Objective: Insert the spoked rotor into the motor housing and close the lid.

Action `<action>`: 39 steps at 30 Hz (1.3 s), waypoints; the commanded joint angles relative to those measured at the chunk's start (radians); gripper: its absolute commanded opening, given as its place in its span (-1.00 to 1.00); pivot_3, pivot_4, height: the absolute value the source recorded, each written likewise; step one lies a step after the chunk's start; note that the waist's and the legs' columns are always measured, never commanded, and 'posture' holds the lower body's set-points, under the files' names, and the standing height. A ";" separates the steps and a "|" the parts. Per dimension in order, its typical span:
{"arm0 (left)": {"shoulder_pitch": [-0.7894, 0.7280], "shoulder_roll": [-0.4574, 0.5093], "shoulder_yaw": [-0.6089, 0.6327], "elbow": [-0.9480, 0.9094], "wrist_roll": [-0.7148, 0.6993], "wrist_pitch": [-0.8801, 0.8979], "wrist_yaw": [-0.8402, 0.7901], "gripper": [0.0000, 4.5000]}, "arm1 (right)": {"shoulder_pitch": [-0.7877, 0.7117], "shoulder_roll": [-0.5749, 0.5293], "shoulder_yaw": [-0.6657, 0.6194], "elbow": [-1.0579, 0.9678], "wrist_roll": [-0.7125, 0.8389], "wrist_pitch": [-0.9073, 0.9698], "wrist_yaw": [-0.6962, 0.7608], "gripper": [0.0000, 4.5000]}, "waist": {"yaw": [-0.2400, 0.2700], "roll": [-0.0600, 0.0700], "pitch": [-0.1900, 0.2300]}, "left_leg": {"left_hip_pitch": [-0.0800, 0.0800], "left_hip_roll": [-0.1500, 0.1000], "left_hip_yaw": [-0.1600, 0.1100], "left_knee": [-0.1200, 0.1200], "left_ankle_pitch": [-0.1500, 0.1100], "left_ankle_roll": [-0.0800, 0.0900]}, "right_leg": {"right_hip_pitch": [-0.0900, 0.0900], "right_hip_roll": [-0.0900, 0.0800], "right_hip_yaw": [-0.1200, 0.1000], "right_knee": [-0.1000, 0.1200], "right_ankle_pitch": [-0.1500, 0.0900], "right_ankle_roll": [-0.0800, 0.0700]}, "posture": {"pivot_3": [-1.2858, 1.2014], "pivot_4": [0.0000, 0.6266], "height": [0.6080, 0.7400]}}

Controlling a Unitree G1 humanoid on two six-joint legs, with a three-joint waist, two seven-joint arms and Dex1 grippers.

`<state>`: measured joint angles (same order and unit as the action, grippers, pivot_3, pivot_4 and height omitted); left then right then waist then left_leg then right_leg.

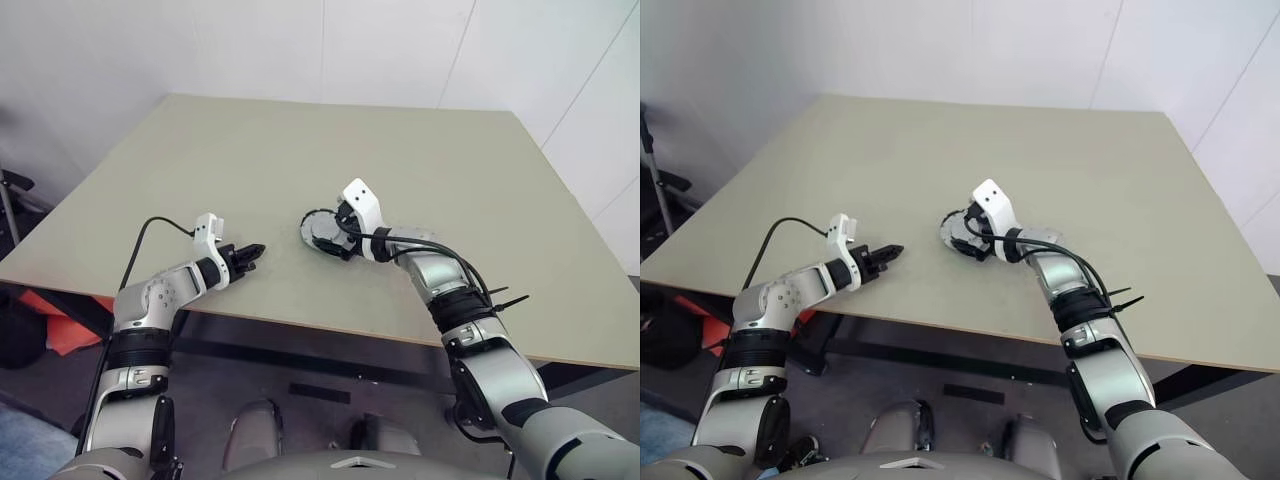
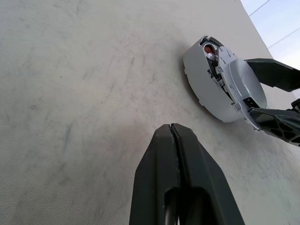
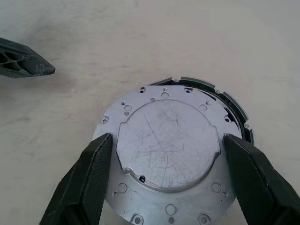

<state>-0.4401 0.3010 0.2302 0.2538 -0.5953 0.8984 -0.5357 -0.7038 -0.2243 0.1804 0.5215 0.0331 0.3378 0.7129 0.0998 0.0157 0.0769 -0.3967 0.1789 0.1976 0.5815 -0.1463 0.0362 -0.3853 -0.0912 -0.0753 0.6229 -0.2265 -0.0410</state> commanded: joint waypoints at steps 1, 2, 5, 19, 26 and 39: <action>-0.016 0.003 0.009 -0.027 -0.005 -0.014 0.003 -1.00 | -0.036 0.002 -0.009 -0.004 -0.001 -0.018 -0.006 0.42 | 0.000 0.000 0.000 | 0.000 0.000 0.000 0.000 0.000 0.000 | 0.000 0.000 0.000 0.000 0.000 0.000 | 0.03 -1.00 1.00; -0.014 0.003 0.009 -0.027 -0.005 -0.015 0.003 -1.00 | -0.041 0.000 -0.010 -0.011 0.001 -0.018 -0.003 0.37 | 0.000 0.000 0.000 | 0.000 0.000 0.000 0.000 0.000 0.000 | 0.000 0.000 0.000 0.000 0.000 0.000 | 0.03 -1.00 1.00; -0.009 0.003 0.010 -0.027 -0.004 -0.016 0.004 -1.00 | -0.058 -0.010 -0.010 -0.039 0.001 -0.014 0.005 0.37 | 0.000 0.000 0.000 | 0.000 0.000 0.000 0.000 0.000 0.000 | 0.000 0.000 0.000 0.000 0.000 0.000 | 0.03 -1.00 1.00; -0.007 -0.006 0.005 -0.027 -0.002 -0.018 0.010 -1.00 | -0.083 0.012 0.050 0.014 -0.041 -0.074 0.055 0.37 | -0.003 -0.001 0.000 | 0.000 0.000 0.000 0.000 0.000 0.000 | -0.001 0.000 0.000 0.000 0.000 0.000 | 0.03 -1.00 1.00; 0.005 -0.005 0.009 -0.039 -0.004 -0.017 0.014 -1.00 | -0.100 0.044 0.065 0.122 -0.061 -0.164 0.071 0.37 | -0.006 -0.001 0.000 | 0.001 0.001 0.000 0.000 0.000 0.000 | 0.000 0.000 0.000 0.000 0.000 0.000 | 0.03 -1.00 1.00; 0.021 -0.010 0.006 -0.051 -0.004 -0.017 0.017 -1.00 | -0.179 0.029 0.102 0.234 -0.131 -0.357 0.145 0.37 | -0.009 -0.001 0.000 | 0.002 0.001 0.001 0.000 0.000 0.000 | 0.000 0.001 0.000 0.000 0.000 0.000 | 0.03 -1.00 1.00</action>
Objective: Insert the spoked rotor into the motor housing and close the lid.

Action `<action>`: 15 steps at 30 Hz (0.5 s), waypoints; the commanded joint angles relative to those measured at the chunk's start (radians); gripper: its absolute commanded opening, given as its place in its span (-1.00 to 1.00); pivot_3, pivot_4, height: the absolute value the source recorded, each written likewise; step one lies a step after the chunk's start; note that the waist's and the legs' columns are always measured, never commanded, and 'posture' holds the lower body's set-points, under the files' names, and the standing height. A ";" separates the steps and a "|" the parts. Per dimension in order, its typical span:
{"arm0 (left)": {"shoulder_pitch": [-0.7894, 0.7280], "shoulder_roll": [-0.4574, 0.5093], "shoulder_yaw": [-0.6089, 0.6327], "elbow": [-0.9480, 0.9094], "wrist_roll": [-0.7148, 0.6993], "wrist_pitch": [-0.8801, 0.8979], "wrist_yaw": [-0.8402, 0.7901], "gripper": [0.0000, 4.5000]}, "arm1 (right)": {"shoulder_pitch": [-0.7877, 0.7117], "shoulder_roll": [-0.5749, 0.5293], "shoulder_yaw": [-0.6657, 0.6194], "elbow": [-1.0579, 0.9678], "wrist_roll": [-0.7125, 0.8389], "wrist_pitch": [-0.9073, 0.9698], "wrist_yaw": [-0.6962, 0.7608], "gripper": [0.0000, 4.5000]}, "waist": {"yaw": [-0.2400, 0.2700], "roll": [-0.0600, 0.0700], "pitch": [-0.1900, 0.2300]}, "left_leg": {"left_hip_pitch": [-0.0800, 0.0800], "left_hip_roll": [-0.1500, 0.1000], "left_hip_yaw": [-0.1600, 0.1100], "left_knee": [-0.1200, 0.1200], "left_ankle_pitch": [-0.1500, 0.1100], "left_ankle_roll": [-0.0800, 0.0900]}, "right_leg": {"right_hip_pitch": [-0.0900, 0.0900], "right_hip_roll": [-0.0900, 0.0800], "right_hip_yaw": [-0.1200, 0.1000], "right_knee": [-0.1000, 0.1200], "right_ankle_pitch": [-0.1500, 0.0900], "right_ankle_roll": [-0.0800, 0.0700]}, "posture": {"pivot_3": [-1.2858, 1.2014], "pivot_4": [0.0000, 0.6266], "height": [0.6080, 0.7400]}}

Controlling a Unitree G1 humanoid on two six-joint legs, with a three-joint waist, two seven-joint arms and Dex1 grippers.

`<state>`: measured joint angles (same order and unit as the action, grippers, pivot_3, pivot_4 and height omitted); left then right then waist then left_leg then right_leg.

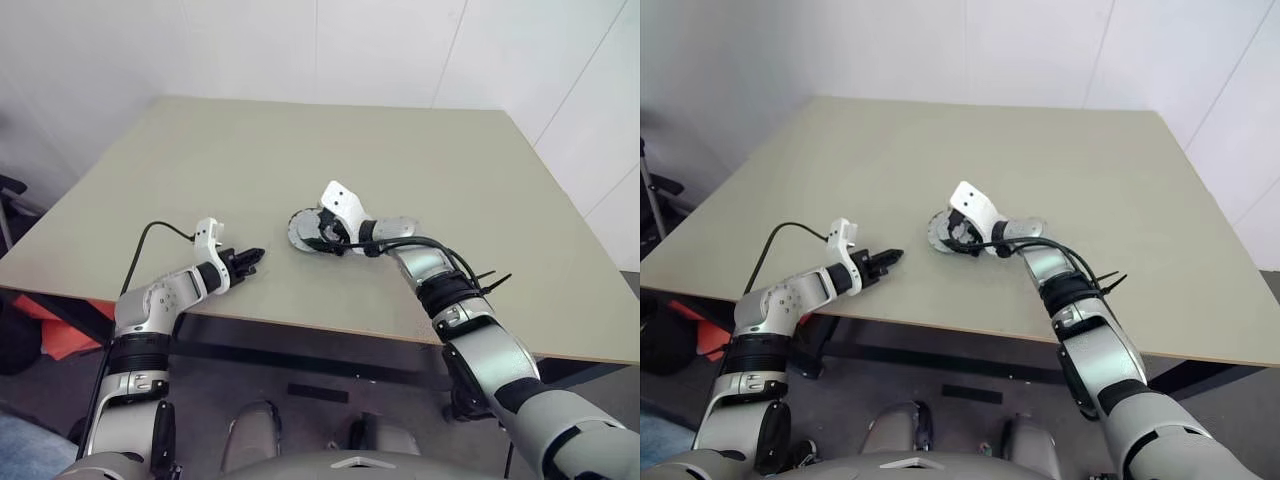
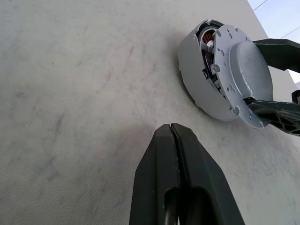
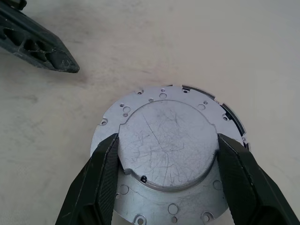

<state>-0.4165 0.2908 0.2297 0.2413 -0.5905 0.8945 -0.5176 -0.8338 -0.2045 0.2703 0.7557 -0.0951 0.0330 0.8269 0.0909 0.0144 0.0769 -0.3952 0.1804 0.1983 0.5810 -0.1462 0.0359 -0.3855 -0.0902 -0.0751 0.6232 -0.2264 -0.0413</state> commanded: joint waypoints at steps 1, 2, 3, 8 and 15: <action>-0.002 -0.001 0.006 -0.039 -0.009 -0.013 0.000 -1.00 | -0.055 0.007 0.013 0.008 -0.009 -0.061 0.033 0.37 | 0.000 0.000 0.000 | 0.000 0.000 0.000 0.000 0.000 0.000 | 0.000 0.000 0.000 0.000 0.000 0.000 | 0.03 -1.00 1.00; -0.002 -0.002 0.005 -0.038 -0.008 -0.014 0.000 -1.00 | -0.063 0.005 0.012 0.019 -0.014 -0.068 0.033 0.37 | 0.000 0.000 0.000 | 0.000 0.000 0.000 0.000 0.000 0.000 | 0.000 0.000 0.000 0.000 0.000 0.000 | 0.03 -1.00 1.00; -0.002 -0.004 0.003 -0.039 -0.007 -0.014 0.000 -1.00 | -0.072 0.003 0.010 0.028 -0.017 -0.071 0.034 0.37 | 0.000 0.000 0.000 | 0.000 0.000 0.000 0.000 0.000 0.000 | 0.000 0.000 0.000 0.000 0.000 0.000 | 0.03 -1.00 1.00; 0.002 -0.011 -0.001 -0.043 -0.005 -0.013 0.000 -1.00 | -0.112 -0.009 -0.003 0.032 -0.023 -0.062 0.040 0.37 | 0.001 0.000 0.000 | 0.000 0.000 0.000 0.000 0.000 0.000 | 0.000 0.000 0.000 0.000 0.000 0.000 | 0.03 -1.00 1.00; 0.003 -0.017 -0.008 -0.042 0.000 -0.014 0.002 -1.00 | -0.152 0.029 -0.068 0.097 0.003 0.097 -0.049 0.37 | 0.005 0.000 0.000 | 0.000 0.000 0.000 0.000 0.000 0.000 | 0.000 0.000 0.000 0.000 0.000 -0.001 | 0.03 -1.00 1.00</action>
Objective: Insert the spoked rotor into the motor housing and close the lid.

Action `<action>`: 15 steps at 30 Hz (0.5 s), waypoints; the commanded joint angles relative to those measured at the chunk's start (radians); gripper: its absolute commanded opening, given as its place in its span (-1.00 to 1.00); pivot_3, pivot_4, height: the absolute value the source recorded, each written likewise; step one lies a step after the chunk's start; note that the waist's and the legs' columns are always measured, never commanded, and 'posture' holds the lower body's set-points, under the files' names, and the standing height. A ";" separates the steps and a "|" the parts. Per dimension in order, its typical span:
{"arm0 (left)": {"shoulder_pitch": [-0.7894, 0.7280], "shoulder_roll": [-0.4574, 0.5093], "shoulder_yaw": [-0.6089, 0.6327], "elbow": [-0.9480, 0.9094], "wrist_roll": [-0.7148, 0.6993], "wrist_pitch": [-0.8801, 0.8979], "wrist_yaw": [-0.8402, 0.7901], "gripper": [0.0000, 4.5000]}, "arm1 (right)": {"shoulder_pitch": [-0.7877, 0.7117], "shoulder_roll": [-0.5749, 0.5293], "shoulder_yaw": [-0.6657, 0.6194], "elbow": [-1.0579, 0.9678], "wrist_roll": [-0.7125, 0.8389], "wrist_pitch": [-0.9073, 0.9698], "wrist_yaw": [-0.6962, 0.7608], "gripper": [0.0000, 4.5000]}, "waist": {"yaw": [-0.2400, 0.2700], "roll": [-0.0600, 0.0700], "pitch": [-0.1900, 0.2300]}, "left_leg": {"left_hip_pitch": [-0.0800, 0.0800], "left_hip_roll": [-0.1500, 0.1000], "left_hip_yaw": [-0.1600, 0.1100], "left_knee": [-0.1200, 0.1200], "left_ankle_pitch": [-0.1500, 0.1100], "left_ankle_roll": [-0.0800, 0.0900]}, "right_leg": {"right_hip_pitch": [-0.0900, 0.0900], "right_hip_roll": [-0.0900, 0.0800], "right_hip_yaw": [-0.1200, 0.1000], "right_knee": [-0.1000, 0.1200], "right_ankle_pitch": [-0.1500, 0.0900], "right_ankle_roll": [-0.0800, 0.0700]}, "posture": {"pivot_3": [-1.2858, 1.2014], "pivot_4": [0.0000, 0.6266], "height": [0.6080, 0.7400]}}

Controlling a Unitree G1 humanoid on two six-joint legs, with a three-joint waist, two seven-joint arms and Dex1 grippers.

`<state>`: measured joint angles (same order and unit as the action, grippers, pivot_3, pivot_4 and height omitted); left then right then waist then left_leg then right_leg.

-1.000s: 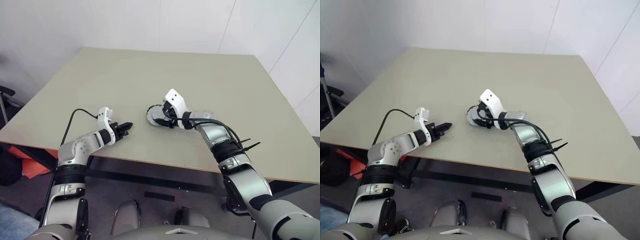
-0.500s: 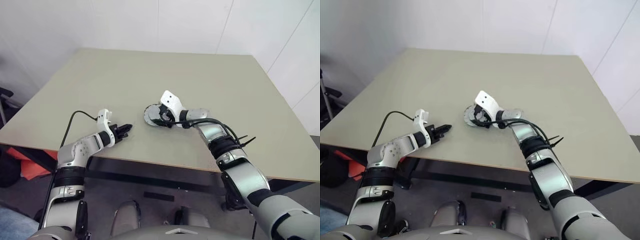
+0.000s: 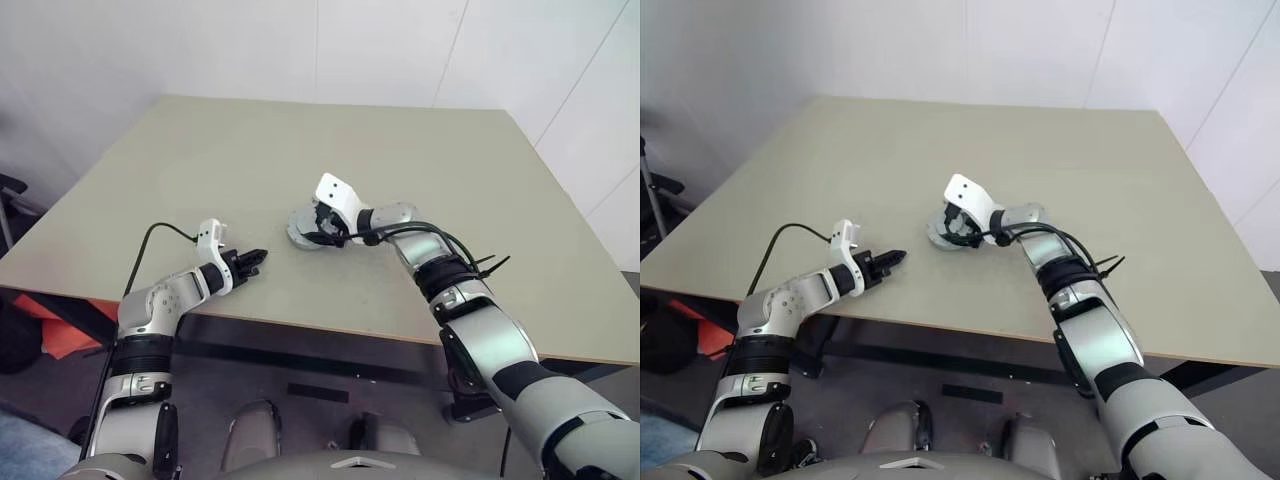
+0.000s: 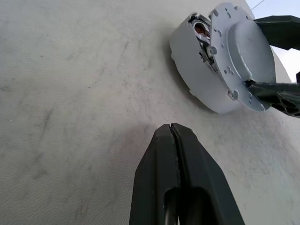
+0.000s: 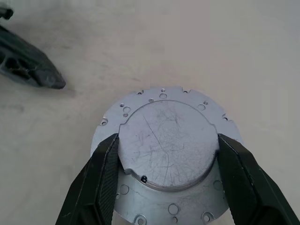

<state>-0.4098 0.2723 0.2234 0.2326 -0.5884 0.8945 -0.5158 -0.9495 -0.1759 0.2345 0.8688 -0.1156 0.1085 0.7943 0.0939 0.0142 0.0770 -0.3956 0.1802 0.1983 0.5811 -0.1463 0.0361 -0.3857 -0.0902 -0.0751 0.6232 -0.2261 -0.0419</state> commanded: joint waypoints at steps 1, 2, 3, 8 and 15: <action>-0.003 0.001 -0.003 -0.033 -0.002 -0.015 -0.001 -1.00 | -0.029 -0.001 -0.027 -0.018 0.020 0.018 -0.009 0.37 | 0.004 0.000 0.000 | 0.000 0.000 0.000 0.000 0.000 0.000 | 0.000 0.000 0.000 0.000 0.000 0.000 | 0.03 -1.00 1.00; -0.002 0.001 -0.004 -0.032 -0.001 -0.016 -0.002 -1.00 | -0.023 -0.003 -0.023 -0.021 0.017 0.013 -0.001 0.37 | 0.005 0.000 0.000 | 0.000 0.000 0.000 0.000 0.000 0.000 | 0.000 0.000 0.000 0.000 0.000 0.000 | 0.03 -1.00 1.00; -0.001 0.001 -0.004 -0.032 0.000 -0.017 -0.002 -1.00 | -0.018 -0.004 -0.018 -0.024 0.015 0.007 0.008 0.37 | 0.005 0.000 0.000 | 0.000 0.000 0.000 0.000 0.000 0.000 | 0.000 0.000 0.000 0.000 0.000 0.000 | 0.03 -1.00 1.00; 0.000 0.000 -0.005 -0.032 0.000 -0.018 -0.001 -1.00 | -0.007 0.004 -0.012 0.006 0.011 -0.009 0.027 0.37 | 0.003 0.000 0.000 | 0.000 0.000 0.000 0.000 0.000 0.000 | 0.000 0.000 0.000 0.000 0.000 0.000 | 0.03 -1.00 1.00; 0.012 0.000 -0.003 -0.044 -0.004 -0.017 0.003 -1.00 | 0.000 0.002 0.001 0.026 -0.004 -0.041 0.033 0.37 | 0.002 0.000 0.000 | 0.000 0.000 0.000 0.000 0.000 0.000 | 0.000 0.000 0.000 0.000 0.000 0.000 | 0.03 -1.00 1.00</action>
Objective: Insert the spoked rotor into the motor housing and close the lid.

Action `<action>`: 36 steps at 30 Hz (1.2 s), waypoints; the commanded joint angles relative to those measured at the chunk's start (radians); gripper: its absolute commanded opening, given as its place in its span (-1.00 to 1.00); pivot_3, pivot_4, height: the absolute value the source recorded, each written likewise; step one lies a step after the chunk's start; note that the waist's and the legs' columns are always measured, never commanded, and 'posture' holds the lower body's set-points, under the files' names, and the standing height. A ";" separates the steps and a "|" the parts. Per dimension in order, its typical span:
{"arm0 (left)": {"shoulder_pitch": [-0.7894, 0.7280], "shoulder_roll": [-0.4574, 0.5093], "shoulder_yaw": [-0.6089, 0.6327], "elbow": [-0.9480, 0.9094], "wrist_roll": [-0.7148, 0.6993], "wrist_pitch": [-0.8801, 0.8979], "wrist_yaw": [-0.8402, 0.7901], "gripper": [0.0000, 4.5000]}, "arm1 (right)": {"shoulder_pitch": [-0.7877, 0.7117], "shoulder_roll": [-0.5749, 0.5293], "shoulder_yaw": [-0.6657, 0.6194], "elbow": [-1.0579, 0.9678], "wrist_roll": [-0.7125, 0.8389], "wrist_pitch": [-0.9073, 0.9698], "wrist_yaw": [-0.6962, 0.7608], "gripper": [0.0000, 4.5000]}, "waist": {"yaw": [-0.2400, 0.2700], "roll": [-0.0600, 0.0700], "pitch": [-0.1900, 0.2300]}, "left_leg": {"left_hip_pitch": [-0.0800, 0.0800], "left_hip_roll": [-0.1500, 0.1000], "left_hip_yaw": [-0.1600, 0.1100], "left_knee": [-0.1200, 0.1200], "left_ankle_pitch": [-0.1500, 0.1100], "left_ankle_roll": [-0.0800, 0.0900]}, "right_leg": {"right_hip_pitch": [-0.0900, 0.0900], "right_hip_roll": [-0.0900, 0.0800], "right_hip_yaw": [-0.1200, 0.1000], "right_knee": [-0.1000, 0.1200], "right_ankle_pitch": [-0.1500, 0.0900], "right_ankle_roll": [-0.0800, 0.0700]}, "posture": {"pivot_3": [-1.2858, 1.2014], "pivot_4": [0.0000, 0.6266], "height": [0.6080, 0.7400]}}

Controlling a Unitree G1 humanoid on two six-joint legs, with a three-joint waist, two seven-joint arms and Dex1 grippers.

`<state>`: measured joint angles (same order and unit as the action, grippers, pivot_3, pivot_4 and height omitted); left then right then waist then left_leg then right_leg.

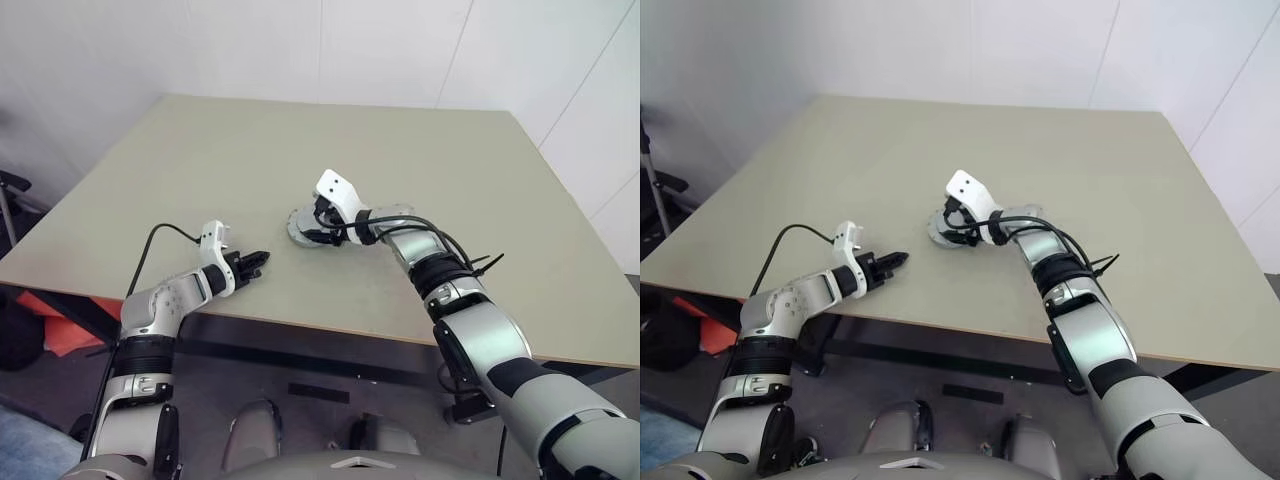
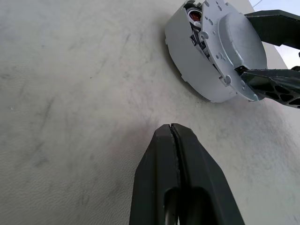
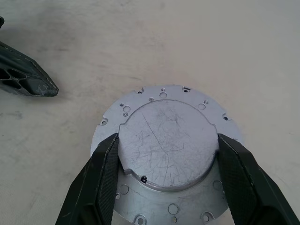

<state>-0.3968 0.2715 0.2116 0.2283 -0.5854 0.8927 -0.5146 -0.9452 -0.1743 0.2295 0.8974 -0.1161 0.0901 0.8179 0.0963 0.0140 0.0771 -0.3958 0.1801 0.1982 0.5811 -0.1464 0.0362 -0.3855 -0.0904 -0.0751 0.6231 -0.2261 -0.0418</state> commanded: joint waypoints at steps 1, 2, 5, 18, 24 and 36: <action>0.001 0.001 0.008 -0.040 -0.007 -0.016 0.002 -1.00 | -0.006 -0.001 0.008 0.000 -0.008 -0.029 0.007 0.37 | 0.000 0.000 0.000 | 0.000 0.000 0.000 0.000 0.000 0.000 | 0.000 0.000 0.000 0.000 0.000 0.000 | 0.03 -1.00 1.00; 0.003 0.001 0.008 -0.039 -0.006 -0.016 0.003 -1.00 | -0.008 -0.002 0.012 0.001 -0.013 -0.038 0.007 0.37 | 0.000 0.000 0.000 | 0.000 0.000 0.000 0.000 0.000 0.000 | 0.000 0.000 0.000 0.000 0.000 0.000 | 0.03 -1.00 1.00; 0.008 0.000 0.008 -0.046 -0.008 -0.014 0.005 -1.00 | -0.011 -0.009 0.025 -0.003 -0.031 -0.066 0.003 0.37 | 0.000 0.000 0.000 | 0.000 0.000 0.000 0.000 0.000 0.000 | 0.000 0.000 0.000 0.000 0.000 0.000 | 0.03 -1.00 1.00; 0.010 -0.004 -0.004 -0.041 -0.002 -0.025 0.001 -1.00 | -0.007 -0.014 0.012 0.009 -0.012 -0.117 0.084 0.37 | 0.000 0.000 0.000 | 0.000 0.000 0.000 0.000 0.000 0.000 | 0.000 0.000 0.000 0.000 0.000 0.000 | 0.03 -1.00 1.00; 0.013 -0.005 -0.006 -0.049 -0.004 -0.024 0.003 -1.00 | -0.028 -0.007 -0.016 0.036 -0.012 -0.066 0.034 0.37 | 0.000 0.000 0.000 | 0.000 0.000 0.000 0.000 0.000 0.000 | 0.000 0.000 0.000 0.000 0.000 0.000 | 0.03 -1.00 1.00; 0.014 -0.006 -0.010 -0.050 -0.003 -0.025 0.003 -1.00 | 0.002 0.053 -0.072 -0.098 0.085 0.026 0.019 0.37 | 0.001 0.000 0.000 | 0.000 0.000 0.000 0.000 0.000 0.000 | 0.001 0.000 0.000 0.000 0.000 0.000 | 0.03 -1.00 1.00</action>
<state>-0.3781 0.2637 0.2016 0.2157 -0.5837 0.8806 -0.5095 -0.9364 -0.1346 0.1728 0.8746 -0.0758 0.1517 0.8003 0.0973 0.0137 0.0772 -0.3956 0.1801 0.1983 0.5812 -0.1463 0.0360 -0.3848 -0.0905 -0.0751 0.6233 -0.2260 -0.0418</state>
